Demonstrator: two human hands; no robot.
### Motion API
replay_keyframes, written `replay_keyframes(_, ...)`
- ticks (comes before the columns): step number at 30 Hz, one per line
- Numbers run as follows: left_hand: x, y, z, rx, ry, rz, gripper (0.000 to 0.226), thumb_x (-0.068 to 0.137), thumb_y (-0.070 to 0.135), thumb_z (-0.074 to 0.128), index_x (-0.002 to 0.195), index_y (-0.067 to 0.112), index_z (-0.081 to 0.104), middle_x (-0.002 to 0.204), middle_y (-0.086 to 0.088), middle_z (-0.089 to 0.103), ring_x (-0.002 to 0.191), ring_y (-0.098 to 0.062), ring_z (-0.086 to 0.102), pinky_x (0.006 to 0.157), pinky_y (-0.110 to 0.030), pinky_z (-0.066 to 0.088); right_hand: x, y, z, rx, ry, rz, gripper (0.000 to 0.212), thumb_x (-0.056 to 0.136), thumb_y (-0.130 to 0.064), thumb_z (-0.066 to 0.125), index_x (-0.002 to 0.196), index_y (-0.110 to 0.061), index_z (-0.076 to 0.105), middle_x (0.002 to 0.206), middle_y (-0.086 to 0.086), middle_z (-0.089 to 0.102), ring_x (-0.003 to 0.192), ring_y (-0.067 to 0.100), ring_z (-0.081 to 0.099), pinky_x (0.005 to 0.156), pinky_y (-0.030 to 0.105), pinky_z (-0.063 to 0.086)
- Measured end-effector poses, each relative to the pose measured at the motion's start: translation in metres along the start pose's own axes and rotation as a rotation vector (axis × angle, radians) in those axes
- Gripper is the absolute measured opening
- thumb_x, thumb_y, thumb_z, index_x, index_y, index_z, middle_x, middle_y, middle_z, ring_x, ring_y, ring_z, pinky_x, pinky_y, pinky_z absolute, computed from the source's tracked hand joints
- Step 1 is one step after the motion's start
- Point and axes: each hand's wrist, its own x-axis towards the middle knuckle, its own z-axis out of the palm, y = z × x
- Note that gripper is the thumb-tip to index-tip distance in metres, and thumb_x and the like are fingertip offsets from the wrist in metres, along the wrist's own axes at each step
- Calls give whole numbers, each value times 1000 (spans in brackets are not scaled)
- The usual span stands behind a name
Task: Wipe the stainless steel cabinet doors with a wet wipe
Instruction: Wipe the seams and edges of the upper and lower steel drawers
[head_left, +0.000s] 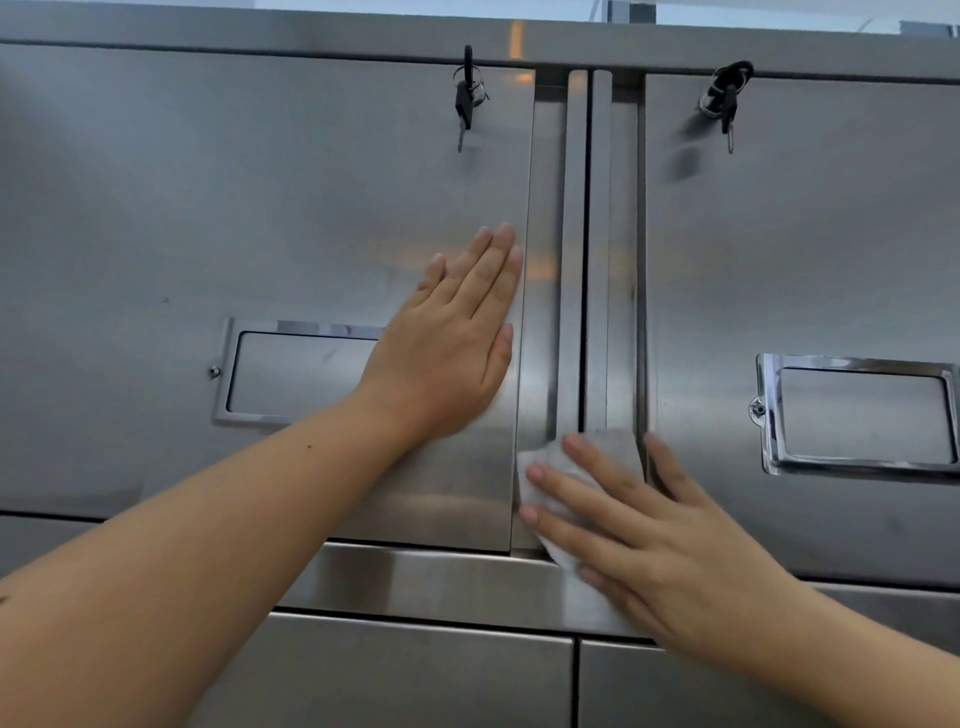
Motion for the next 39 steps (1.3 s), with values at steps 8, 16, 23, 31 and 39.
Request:
replay_keyframes(8,-2,1,0,14,-7,-30,58,95,27,23,146,1,27,154,-13,23,142,-23,20,113,-33,0,-6,1,-2,-30,9,-68,51,95,-22,35,146,-13,32,154,6,28,142,28,23,115,46,13)
replay_keyframes(16,-2,0,0,-17,35,-114,57,92,23,27,144,1,34,153,-12,28,141,-22,23,113,-44,12,15,2,-4,36,134,85,45,102,-20,19,141,-7,36,149,9,35,138,27,33,110,47,23)
replay_keyframes(23,-3,-1,-1,-71,50,-156,58,89,20,26,143,1,37,151,-12,31,140,-21,26,111,-45,16,24,-17,-1,82,212,264,43,102,-21,20,136,-4,39,144,13,42,134,28,40,107,48,26)
replay_keyframes(31,-4,-1,-2,-78,43,-158,58,89,21,26,143,1,36,152,-11,30,141,-21,25,111,-42,15,55,-5,-12,254,482,497,43,105,-24,20,133,1,41,139,19,46,131,26,40,107,42,29)
replay_keyframes(39,-4,0,-2,-58,52,-142,55,91,21,28,141,0,40,150,-13,34,139,-21,28,109,-47,20,78,41,-12,-90,589,439,42,106,-21,27,131,5,49,136,23,48,127,34,46,107,47,30)
